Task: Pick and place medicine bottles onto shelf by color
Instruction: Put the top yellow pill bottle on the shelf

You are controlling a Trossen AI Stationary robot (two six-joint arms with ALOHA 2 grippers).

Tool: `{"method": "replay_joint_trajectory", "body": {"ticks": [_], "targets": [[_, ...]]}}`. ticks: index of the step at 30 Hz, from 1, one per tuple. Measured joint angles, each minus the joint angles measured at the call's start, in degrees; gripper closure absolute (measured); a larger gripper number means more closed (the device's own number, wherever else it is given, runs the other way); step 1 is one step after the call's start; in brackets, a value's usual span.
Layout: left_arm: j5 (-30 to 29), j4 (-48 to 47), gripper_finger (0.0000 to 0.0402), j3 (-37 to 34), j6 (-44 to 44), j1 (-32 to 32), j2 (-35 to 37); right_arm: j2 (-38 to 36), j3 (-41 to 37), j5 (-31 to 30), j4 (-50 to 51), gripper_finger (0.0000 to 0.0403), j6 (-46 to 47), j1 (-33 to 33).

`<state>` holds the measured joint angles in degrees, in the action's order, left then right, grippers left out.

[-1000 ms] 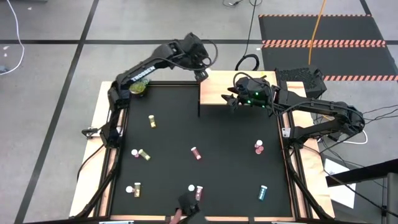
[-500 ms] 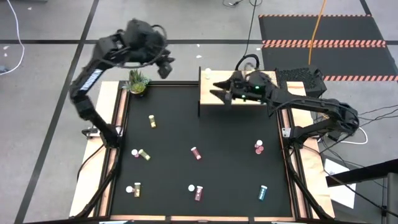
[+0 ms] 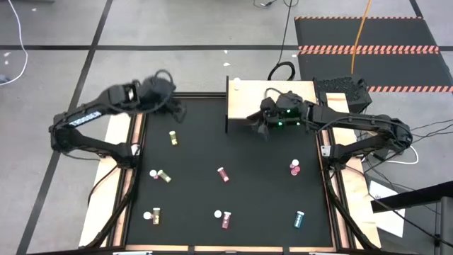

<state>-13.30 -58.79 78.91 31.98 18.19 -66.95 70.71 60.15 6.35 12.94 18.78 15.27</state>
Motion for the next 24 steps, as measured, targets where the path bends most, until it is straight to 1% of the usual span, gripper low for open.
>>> {"method": "replay_joint_trajectory", "body": {"ticks": [2, 4, 7, 9, 11, 14, 19, 21, 24], "targets": [[-1.85, 0.88, 0.0231, -3.55, 2.99, -3.13, 1.0, 0.06, -0.06, -2.48, 5.5, 0.0204, -0.02, 0.0], [-3.01, 2.04, 0.0231, -6.45, 5.2, -5.87, 1.66, -0.01, -0.06, -3.57, 8.81, 0.0204, 1.85, -0.58], [-3.25, 4.67, 0.0231, -9.91, 6.14, -9.27, 2.16, -0.6, -0.06, -4.11, 12.28, 0.0209, 6.91, -2.69], [-3.3, 6.21, 0.0231, -12.01, 5.69, -10.82, 2.13, -1.14, -0.03, -6.43, 13.69, 0.0217, 10.76, -4.88], [-3.28, 6.56, 0.0231, -13.41, 5.72, -12.15, 2.08, -2.01, -0.04, -10.07, 16.23, 0.0227, 15.22, -7.43], [-2.93, 6.54, 0.0231, -15.06, 6.06, -14.72, 2.14, -3.62, -0.03, -16.82, 18.59, 0.0238, 23.3, -13.0], [-3.89, 8.29, 0.0231, -18.17, 5.37, -20.26, 2.16, -5.39, -0.01, -24.12, 23.25, 0.0249, 36.89, -24.15], [-4.14, 12.89, 0.0231, -20.68, 3.18, -21.96, 2.14, -5.31, -0.01, -24.46, 24.69, 0.025, 43.12, -28.22], [-4.1, 23.87, 0.0231, -25.16, -1.81, -23.64, 2.09, -4.45, -0.01, -24.5, 27.61, 0.0251, 51.51, -34.34]]}}
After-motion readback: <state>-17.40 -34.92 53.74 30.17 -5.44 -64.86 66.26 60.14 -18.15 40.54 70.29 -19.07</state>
